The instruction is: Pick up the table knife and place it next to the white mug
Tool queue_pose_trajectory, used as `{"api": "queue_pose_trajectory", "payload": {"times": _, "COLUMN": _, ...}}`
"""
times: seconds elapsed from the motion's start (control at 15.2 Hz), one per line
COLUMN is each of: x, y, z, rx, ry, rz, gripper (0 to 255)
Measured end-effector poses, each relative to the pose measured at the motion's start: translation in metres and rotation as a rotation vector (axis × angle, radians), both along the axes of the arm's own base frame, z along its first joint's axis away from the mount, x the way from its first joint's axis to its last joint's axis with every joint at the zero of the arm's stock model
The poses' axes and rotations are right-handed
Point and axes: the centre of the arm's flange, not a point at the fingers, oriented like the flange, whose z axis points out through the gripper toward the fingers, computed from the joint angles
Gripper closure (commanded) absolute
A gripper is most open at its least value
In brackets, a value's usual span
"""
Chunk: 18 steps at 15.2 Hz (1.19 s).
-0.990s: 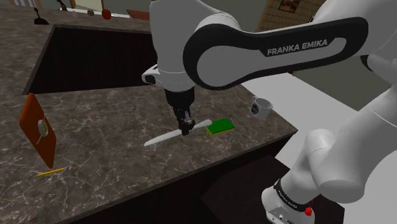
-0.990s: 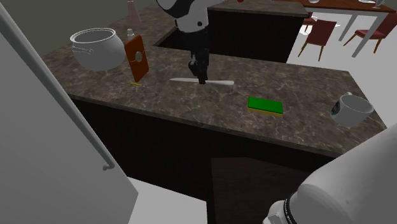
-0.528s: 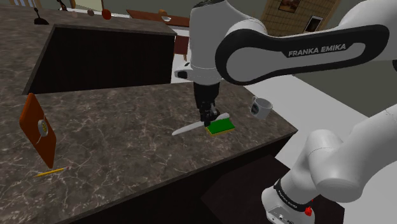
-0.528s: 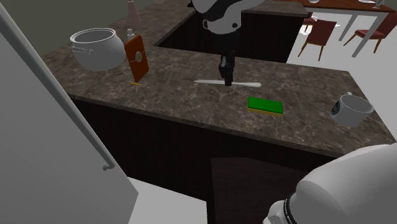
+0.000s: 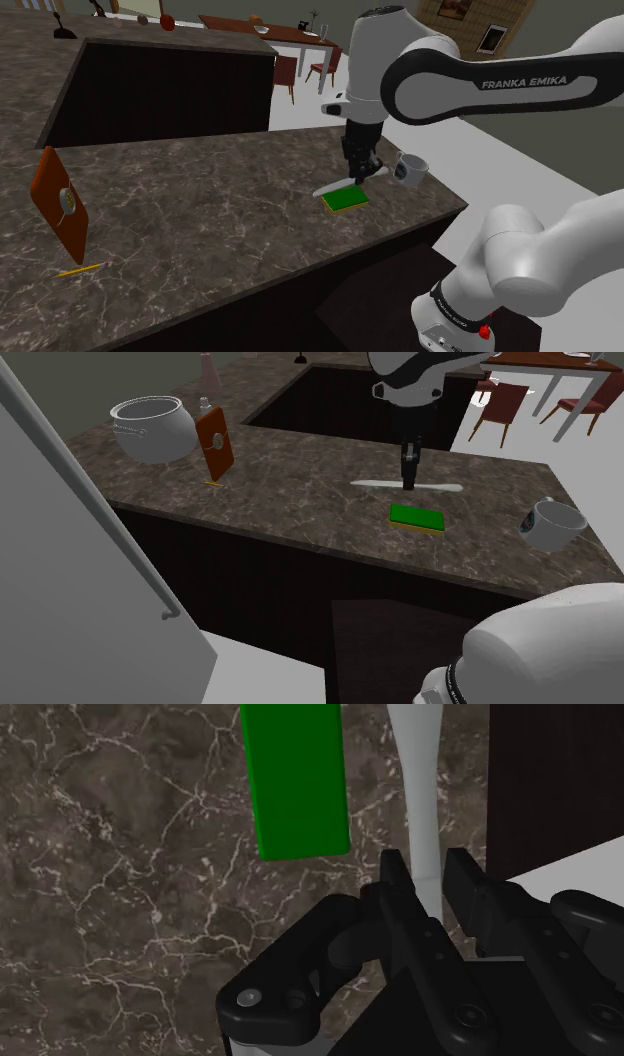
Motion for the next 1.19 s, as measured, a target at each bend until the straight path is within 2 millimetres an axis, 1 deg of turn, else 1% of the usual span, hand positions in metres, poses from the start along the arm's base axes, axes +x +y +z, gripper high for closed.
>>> {"api": "queue_pose_trajectory", "payload": {"times": 0.13, "x": -0.001, "y": -0.027, "z": -0.001, "rx": 0.0, "ry": 0.0, "rz": 0.0, "gripper": 255}}
{"api": "queue_pose_trajectory", "payload": {"times": 0.26, "x": -0.008, "y": -0.052, "z": 0.0, "rx": 0.0, "ry": 0.0, "rz": 0.0, "gripper": 255}}
{"api": "queue_pose_trajectory", "payload": {"times": 0.33, "x": -0.007, "y": -0.067, "z": -0.002, "rx": 0.0, "ry": 0.0, "rz": 0.0, "gripper": 255}}
{"api": "queue_pose_trajectory", "payload": {"times": 0.73, "x": -0.021, "y": -0.142, "z": 0.0, "rx": 0.0, "ry": 0.0, "rz": 0.0, "gripper": 255}}
{"api": "queue_pose_trajectory", "payload": {"times": 0.79, "x": -0.023, "y": -0.156, "z": -0.002, "rx": 0.001, "ry": 0.0, "rz": 0.0, "gripper": 255}}
{"api": "queue_pose_trajectory", "payload": {"times": 0.86, "x": -0.025, "y": -0.172, "z": -0.002, "rx": 0.001, "ry": 0.001, "rz": -0.001, "gripper": 255}}
{"api": "queue_pose_trajectory", "payload": {"times": 0.92, "x": -0.029, "y": -0.182, "z": -0.002, "rx": 0.001, "ry": 0.0, "rz": 0.0, "gripper": 255}}
{"api": "queue_pose_trajectory", "payload": {"times": 1.06, "x": -0.032, "y": -0.21, "z": 0.002, "rx": 0.001, "ry": 0.0, "rz": 0.0, "gripper": 255}}
{"api": "queue_pose_trajectory", "payload": {"times": 1.12, "x": -0.034, "y": -0.218, "z": 0.001, "rx": 0.001, "ry": 0.0, "rz": 0.0, "gripper": 255}}
{"api": "queue_pose_trajectory", "payload": {"times": 1.19, "x": -0.035, "y": -0.222, "z": -0.003, "rx": 0.001, "ry": 0.001, "rz": 0.001, "gripper": 255}}
